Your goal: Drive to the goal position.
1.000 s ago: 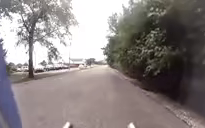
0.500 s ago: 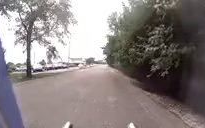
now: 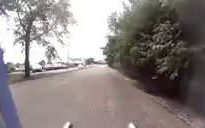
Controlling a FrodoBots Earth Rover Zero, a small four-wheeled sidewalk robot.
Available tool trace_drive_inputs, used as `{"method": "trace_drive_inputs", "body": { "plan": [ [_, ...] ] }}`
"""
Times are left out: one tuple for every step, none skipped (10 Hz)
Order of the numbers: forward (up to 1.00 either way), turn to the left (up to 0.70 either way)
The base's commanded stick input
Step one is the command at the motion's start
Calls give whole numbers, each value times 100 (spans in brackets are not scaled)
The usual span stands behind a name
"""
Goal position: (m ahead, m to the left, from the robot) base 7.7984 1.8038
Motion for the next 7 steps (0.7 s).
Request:
{"method": "trace_drive_inputs", "body": {
  "plan": [
    [45,0],
    [45,0],
    [45,0],
    [45,0],
    [54,0],
    [60,0],
    [60,0]
  ]
}}
